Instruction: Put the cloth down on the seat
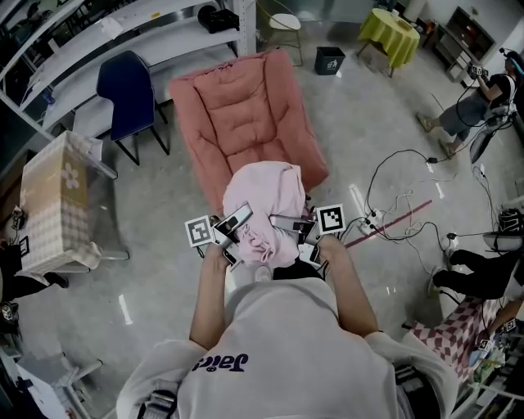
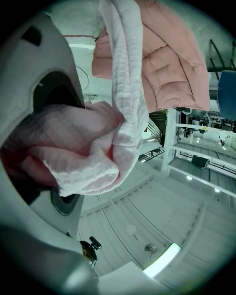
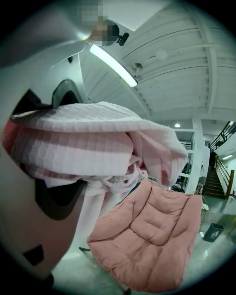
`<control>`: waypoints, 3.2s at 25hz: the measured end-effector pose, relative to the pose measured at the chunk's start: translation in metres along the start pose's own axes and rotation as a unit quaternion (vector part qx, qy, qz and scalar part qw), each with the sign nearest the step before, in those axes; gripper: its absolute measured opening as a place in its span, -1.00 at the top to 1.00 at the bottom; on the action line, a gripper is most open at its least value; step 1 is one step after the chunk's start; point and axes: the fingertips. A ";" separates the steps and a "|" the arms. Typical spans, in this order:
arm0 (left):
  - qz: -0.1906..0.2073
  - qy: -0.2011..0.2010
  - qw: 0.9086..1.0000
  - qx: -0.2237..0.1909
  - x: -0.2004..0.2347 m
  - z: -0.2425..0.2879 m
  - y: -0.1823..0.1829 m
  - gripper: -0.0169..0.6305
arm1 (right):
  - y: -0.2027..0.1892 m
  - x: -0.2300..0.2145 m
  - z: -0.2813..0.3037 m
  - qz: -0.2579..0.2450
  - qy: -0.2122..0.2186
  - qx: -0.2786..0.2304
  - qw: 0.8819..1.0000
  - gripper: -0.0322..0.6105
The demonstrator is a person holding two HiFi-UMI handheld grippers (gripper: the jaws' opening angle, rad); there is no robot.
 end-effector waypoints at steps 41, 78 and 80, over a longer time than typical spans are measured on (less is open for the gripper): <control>0.025 0.194 0.978 -0.077 0.274 0.145 0.316 -0.39 | 0.191 -0.408 0.004 0.048 -0.135 0.091 0.986 -0.32; 0.089 0.457 0.885 0.001 0.624 0.058 0.365 -0.39 | 0.025 -0.716 -0.032 -0.010 -0.453 0.275 0.848 -0.08; 0.085 0.476 0.875 -0.002 0.623 0.060 0.364 -0.39 | 0.028 -0.716 -0.034 -0.008 -0.454 0.274 0.848 -0.08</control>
Point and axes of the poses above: the fingertips, and each gripper's own axes: z forward along the fingers, x to its left, y out of its top, and after that the axes turned 12 degrees about -z, right-handed
